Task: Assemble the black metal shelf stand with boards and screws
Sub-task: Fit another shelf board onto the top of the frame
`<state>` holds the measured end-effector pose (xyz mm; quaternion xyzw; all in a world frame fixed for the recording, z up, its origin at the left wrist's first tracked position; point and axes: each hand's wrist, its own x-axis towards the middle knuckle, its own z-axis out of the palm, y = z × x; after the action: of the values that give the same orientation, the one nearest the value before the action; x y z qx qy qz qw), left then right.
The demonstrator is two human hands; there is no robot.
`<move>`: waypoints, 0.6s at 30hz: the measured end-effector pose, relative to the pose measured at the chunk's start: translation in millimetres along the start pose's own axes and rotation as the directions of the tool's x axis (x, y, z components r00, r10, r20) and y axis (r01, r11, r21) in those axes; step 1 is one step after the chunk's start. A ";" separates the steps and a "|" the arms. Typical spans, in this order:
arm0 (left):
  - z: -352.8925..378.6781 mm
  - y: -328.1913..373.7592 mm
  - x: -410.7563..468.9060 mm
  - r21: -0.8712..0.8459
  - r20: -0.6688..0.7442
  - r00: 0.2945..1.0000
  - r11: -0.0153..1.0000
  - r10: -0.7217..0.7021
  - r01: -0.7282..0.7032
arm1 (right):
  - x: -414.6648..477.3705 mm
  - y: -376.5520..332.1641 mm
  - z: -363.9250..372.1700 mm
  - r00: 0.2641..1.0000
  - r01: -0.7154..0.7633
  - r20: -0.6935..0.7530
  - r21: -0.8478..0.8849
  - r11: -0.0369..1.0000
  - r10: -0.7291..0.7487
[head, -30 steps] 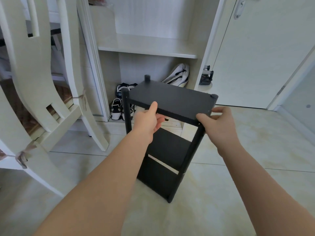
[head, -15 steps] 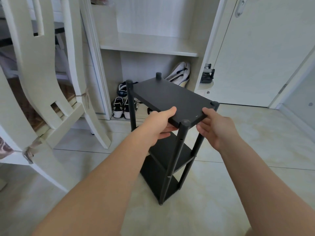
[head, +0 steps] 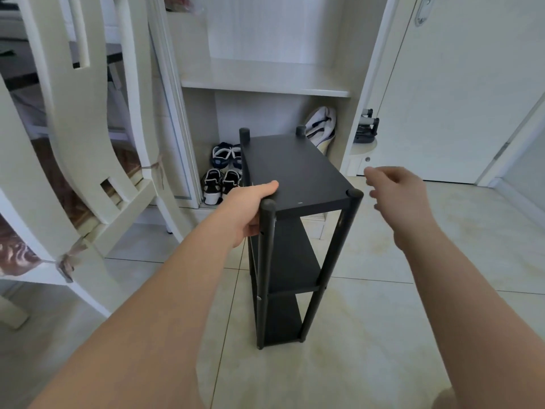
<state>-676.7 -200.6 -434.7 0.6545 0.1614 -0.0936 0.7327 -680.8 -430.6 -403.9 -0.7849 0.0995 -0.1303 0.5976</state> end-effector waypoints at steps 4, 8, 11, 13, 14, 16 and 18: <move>-4.5 -2.9 1.7 0.004 0.013 1.000 1.000 0.009 -0.009 | 4.4 9.7 23.1 0.951 -0.224 0.234 0.063 0.973 0.204; -5.9 -4.5 4.3 -0.033 0.010 1.000 0.999 0.020 -0.020 | 12.8 11.3 26.7 0.938 -0.264 0.253 0.076 0.961 0.238; -6.9 -5.1 5.7 -0.053 0.007 1.000 0.998 0.022 -0.022 | 16.2 11.5 24.1 0.914 -0.317 0.291 0.077 0.945 0.283; -8.1 -5.1 7.3 -0.054 0.009 1.000 0.998 0.013 -0.012 | 17.7 12.8 21.8 0.896 -0.352 0.318 0.088 0.932 0.309; -8.7 -4.7 8.1 -0.055 0.015 1.000 0.998 0.004 -0.003 | 18.3 13.8 20.0 0.885 -0.370 0.338 0.094 0.924 0.320; -9.3 -3.6 8.8 -0.071 0.036 0.999 0.997 -0.021 0.024 | 18.9 15.6 16.6 0.864 -0.400 0.376 0.107 0.910 0.335; -9.4 -2.6 9.0 -0.101 0.056 0.997 0.993 -0.047 0.052 | 20.0 17.6 14.4 0.854 -0.413 0.396 0.120 0.903 0.338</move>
<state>-670.3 -191.0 -441.2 0.6090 0.1624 -0.1209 0.7669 -657.2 -428.4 -422.9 -0.6960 0.1249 0.1282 0.6954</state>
